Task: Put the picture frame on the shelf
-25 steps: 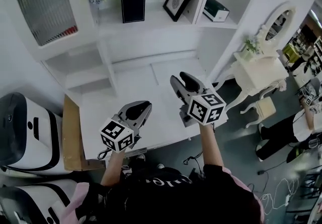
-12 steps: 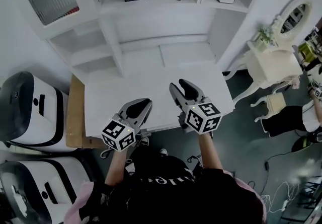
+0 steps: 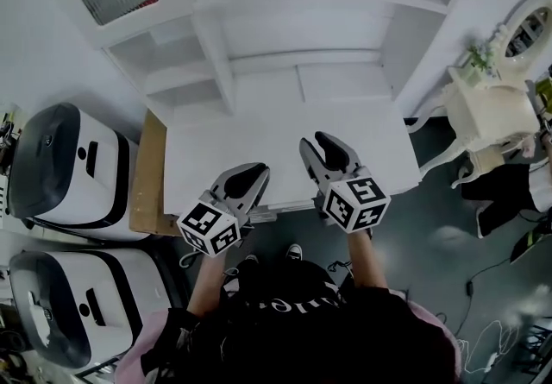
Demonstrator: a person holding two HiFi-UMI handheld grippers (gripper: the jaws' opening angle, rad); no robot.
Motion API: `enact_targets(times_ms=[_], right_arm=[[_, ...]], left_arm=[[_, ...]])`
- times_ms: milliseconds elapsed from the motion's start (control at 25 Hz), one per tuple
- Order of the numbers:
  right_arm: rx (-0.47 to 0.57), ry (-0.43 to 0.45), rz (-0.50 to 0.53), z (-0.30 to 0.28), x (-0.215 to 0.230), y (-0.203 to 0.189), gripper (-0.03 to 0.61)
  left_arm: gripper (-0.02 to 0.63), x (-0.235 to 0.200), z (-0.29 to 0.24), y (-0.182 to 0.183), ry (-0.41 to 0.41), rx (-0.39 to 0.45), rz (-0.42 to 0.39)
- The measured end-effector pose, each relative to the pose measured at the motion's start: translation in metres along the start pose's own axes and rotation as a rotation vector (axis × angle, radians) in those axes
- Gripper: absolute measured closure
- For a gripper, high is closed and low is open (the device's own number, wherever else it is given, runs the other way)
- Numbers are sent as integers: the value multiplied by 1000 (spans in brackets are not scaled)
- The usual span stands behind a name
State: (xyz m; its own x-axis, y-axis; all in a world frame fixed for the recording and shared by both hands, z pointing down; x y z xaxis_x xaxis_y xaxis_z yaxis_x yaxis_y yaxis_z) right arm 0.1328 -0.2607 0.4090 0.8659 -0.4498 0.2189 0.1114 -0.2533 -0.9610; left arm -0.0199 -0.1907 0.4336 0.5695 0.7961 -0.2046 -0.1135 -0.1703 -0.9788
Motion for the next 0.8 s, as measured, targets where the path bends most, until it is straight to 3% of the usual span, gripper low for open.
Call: enact_targets(times_ms=[280, 800], right_arm=[[-24, 21, -18, 12, -37, -20, 452], [-82, 53, -45, 49, -142, -66, 505]], left_arm=[[574, 10, 33, -1, 4, 5, -1], [574, 29, 146, -11, 48, 37, 29]])
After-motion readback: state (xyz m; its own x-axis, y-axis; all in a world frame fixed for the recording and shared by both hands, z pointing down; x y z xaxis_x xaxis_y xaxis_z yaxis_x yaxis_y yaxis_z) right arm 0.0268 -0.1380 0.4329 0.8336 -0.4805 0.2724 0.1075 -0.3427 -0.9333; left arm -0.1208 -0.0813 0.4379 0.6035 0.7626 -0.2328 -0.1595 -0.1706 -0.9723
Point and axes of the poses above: the fingertips, and each gripper's own axes: z backward along the fingers, x to its right, y out of its top, the point moved 5 cm from there along z, backward along the fingers, and after that the axes turned 14 degrees about -y, right-handed, at the moved point
